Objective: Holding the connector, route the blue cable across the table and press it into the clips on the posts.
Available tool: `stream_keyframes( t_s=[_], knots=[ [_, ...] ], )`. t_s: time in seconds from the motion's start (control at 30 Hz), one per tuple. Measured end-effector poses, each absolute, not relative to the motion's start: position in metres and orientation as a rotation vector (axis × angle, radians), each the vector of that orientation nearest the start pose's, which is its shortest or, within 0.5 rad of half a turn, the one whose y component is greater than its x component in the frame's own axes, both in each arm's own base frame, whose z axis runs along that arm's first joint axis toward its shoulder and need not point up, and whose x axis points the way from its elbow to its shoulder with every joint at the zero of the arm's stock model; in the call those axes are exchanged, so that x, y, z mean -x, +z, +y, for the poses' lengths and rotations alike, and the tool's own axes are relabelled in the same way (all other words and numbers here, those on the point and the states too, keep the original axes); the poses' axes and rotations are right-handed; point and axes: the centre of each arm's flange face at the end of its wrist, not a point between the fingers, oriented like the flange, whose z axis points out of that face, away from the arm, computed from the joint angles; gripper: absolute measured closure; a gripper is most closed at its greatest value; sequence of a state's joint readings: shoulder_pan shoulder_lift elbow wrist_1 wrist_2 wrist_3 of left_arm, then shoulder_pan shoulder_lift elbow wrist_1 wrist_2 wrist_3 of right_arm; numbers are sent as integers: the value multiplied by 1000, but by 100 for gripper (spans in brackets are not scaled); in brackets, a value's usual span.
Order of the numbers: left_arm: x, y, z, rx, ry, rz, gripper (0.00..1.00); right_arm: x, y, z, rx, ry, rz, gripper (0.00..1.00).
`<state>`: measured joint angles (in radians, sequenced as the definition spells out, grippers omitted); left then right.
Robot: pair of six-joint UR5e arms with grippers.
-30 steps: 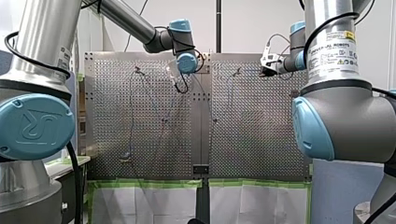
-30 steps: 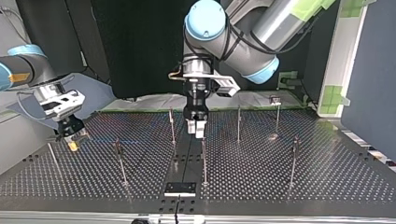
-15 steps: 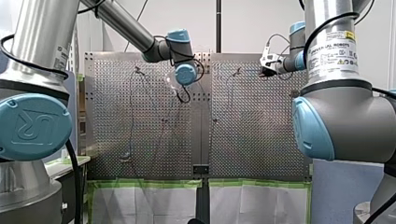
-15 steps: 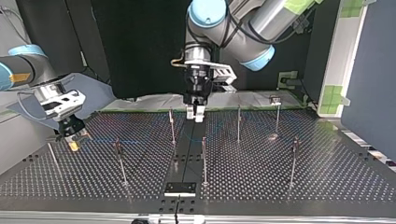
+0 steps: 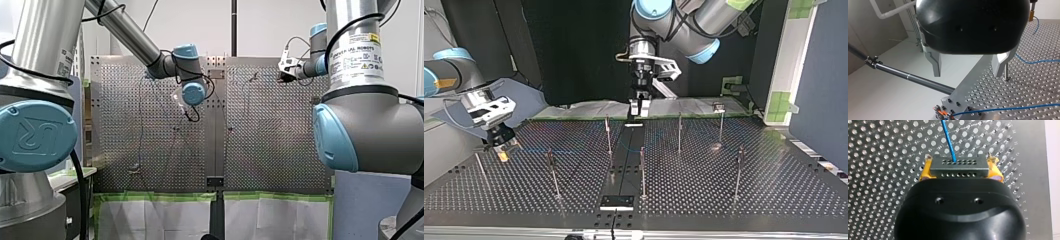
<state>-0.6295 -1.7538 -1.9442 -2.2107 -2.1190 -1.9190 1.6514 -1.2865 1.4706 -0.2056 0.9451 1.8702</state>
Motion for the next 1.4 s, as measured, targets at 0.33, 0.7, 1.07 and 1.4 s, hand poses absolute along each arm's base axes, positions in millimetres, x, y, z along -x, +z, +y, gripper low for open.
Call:
stream_keyframes(
  t_s=[0.33,0.7,1.07,1.4],
  knots=[
    [-361,281,-363,315,-518,1230,0,-238,401,-570,2131,-2480,1386,100],
    [-338,247,-347,307,-504,1259,0,-238,400,-570,2128,-2477,1391,100],
    [-309,209,-326,281,-458,1348,0,-238,400,-570,2126,-2470,1397,100],
    [-282,179,-306,257,-417,1424,0,-241,399,-568,2132,-2467,1389,100]
  ],
)
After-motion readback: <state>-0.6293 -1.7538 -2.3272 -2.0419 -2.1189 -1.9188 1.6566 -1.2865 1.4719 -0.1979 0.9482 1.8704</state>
